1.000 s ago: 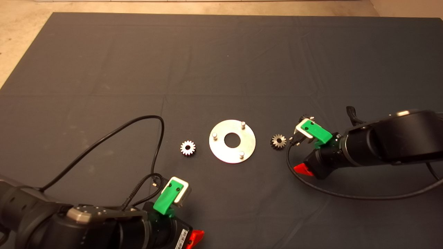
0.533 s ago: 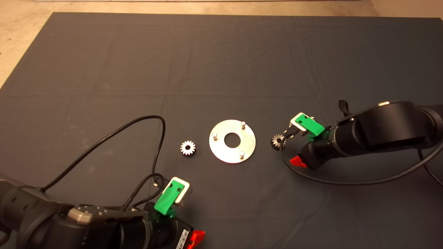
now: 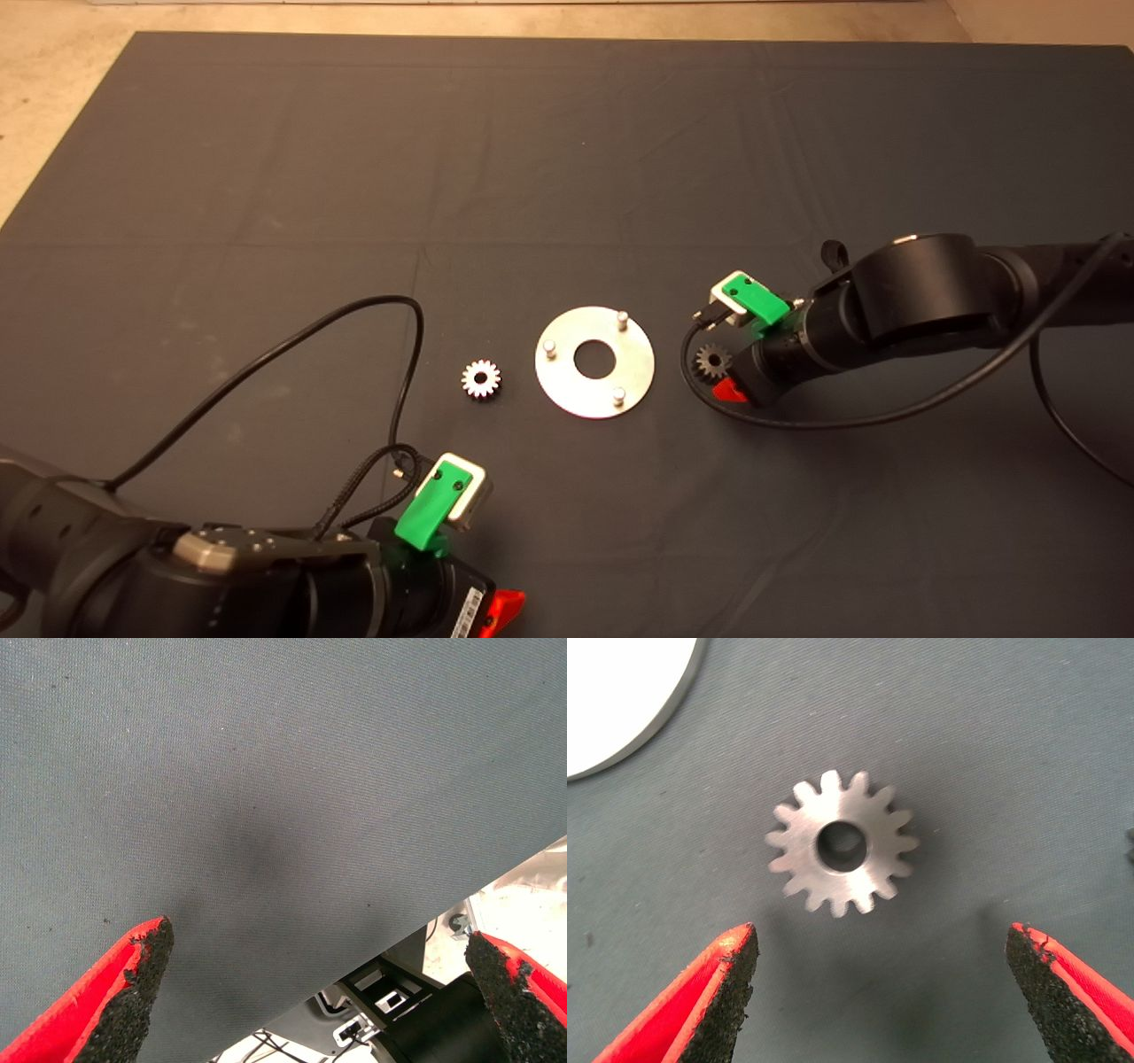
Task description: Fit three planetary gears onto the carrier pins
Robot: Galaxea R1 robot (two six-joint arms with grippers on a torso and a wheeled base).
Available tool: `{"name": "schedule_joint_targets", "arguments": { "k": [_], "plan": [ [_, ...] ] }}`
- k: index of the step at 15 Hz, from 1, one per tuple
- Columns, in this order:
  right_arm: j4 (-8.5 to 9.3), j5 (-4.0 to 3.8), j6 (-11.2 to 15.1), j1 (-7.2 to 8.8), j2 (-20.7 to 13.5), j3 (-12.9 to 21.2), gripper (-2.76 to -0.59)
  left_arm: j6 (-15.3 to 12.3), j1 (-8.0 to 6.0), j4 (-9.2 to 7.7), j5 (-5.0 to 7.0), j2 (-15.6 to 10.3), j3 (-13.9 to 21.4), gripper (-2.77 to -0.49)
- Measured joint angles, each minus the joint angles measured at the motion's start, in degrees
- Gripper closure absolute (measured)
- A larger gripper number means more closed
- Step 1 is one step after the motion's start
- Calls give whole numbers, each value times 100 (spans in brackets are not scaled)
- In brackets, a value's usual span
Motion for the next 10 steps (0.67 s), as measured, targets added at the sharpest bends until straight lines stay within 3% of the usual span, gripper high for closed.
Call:
{"name": "schedule_joint_targets", "arguments": {
  "k": [2,4,5,6,8,10],
  "plan": [
    [0,24,0,0,46,-58,-207,0,0,6,-2,5,0,-236],
    [0,228,2,-35,57,-78,-207,0,0,13,0,5,0,-236],
    [0,454,2,-33,62,-94,-207,0,0,13,0,4,0,-236],
    [0,583,2,-38,79,-124,-207,0,0,13,0,6,0,-236],
    [0,640,1,-84,182,-225,-207,-2,0,15,0,6,0,-236],
    [2,640,-10,-113,253,-368,-207,-2,0,15,0,4,0,-236]
  ]
}}
